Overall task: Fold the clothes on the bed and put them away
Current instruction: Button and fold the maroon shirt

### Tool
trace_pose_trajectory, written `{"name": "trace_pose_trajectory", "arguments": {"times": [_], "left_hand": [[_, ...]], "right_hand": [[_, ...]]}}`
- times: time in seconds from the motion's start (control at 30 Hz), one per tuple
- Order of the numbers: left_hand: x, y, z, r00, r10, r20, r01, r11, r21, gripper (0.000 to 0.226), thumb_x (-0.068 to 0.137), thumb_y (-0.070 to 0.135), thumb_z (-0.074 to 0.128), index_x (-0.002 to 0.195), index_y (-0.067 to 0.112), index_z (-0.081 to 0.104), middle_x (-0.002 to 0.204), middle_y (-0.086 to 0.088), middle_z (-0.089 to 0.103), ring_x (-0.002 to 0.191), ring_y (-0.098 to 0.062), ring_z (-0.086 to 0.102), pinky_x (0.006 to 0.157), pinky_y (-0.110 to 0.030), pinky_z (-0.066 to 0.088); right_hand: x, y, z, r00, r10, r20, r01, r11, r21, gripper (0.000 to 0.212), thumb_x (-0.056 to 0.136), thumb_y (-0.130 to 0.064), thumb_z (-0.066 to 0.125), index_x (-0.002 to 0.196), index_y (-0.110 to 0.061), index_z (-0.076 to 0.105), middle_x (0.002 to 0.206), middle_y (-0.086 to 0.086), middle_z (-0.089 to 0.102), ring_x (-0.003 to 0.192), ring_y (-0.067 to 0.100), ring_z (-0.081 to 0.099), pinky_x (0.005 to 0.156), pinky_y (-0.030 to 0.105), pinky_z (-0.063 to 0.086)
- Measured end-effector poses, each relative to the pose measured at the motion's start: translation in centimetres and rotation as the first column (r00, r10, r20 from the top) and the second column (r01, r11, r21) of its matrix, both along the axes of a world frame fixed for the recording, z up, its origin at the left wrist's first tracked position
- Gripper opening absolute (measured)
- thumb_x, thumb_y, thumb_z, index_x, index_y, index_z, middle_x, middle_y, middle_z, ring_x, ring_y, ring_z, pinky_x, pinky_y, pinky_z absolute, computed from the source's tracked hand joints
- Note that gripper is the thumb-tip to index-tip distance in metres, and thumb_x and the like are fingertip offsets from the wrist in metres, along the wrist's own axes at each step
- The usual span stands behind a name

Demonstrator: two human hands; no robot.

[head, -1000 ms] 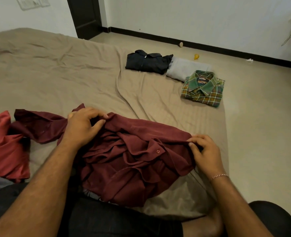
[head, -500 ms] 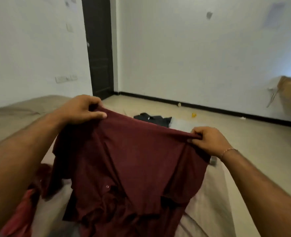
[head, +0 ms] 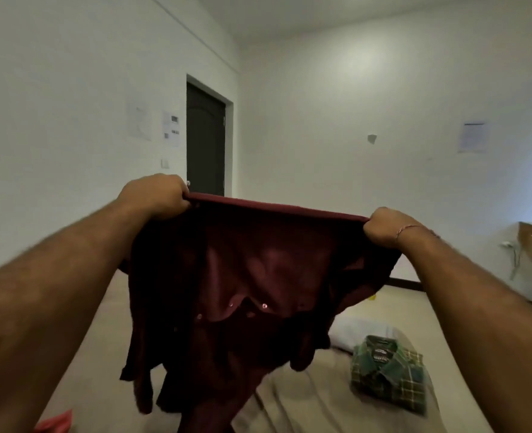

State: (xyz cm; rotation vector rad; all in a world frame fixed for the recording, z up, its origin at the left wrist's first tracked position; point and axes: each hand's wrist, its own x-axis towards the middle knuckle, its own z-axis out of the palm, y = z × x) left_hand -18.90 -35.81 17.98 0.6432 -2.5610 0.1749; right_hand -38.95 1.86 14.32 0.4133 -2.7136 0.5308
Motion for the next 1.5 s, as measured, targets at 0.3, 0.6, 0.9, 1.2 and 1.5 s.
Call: {"name": "trace_pose_trajectory", "arguments": {"times": [0.3, 0.6, 0.9, 1.2, 1.5], "left_hand": [[1.6, -2.7, -10.5, 0.972, 0.213, 0.099, -0.221, 0.973, 0.071, 0.015, 0.091, 0.025, 0.053, 0.095, 0.020, 0.067, 0.087, -0.002, 0.065, 0.080, -0.023, 0.064, 0.072, -0.038, 0.048], [-4.3, -7.8, -19.5, 0.982, 0.160, 0.100, -0.135, 0.230, 0.964, 0.039, 0.101, 0.041, 0.038, 0.084, 0.014, 0.061, 0.067, -0.006, 0.061, 0.052, -0.017, 0.054, 0.047, -0.020, 0.042], [-19.4, -7.9, -9.4, 0.732, 0.307, -0.608, 0.668, -0.153, 0.728, 0.053, 0.094, 0.056, 0.041, 0.110, 0.016, 0.071, 0.118, -0.020, 0.072, 0.111, -0.044, 0.065, 0.095, -0.065, 0.053], [-19.5, -5.6, 4.4, 0.308, 0.191, -0.932, 0.948, 0.019, 0.318, 0.044, 0.109, 0.048, 0.035, 0.115, 0.019, 0.068, 0.115, -0.015, 0.071, 0.107, -0.032, 0.064, 0.100, -0.049, 0.056], [-1.4, -3.1, -19.6, 0.694, 0.087, -0.715, 0.639, 0.382, 0.667, 0.026, 0.106, 0.046, 0.048, 0.108, 0.028, 0.068, 0.089, -0.015, 0.073, 0.078, -0.037, 0.070, 0.079, -0.046, 0.061]], "right_hand": [[-0.5, 1.4, -11.5, 0.977, -0.068, 0.200, 0.045, 0.992, 0.116, 0.020, 0.095, -0.018, 0.048, 0.077, -0.012, 0.056, 0.093, 0.016, 0.066, 0.088, 0.034, 0.066, 0.084, 0.038, 0.055], [-0.3, -4.3, -19.8, 0.431, 0.616, 0.659, 0.373, 0.543, -0.752, 0.050, 0.113, -0.039, 0.027, 0.127, -0.004, 0.059, 0.108, 0.038, 0.069, 0.057, 0.037, 0.073, 0.035, 0.024, 0.048], [-12.7, -16.0, -11.5, 0.801, 0.585, 0.126, 0.265, -0.159, -0.951, 0.039, 0.095, -0.028, 0.047, 0.129, -0.023, 0.066, 0.133, 0.007, 0.066, 0.123, 0.031, 0.061, 0.091, 0.059, 0.052], [-14.3, -13.7, 0.2, 0.861, 0.414, -0.296, -0.187, -0.284, -0.941, 0.029, 0.097, -0.027, 0.064, 0.123, -0.023, 0.075, 0.118, 0.001, 0.077, 0.116, 0.022, 0.069, 0.097, 0.035, 0.057], [-1.4, -3.6, -20.0, 0.944, 0.328, 0.028, -0.114, 0.406, -0.907, 0.025, 0.104, -0.035, 0.054, 0.112, -0.031, 0.078, 0.115, -0.002, 0.076, 0.111, 0.021, 0.068, 0.100, 0.038, 0.052]]}}
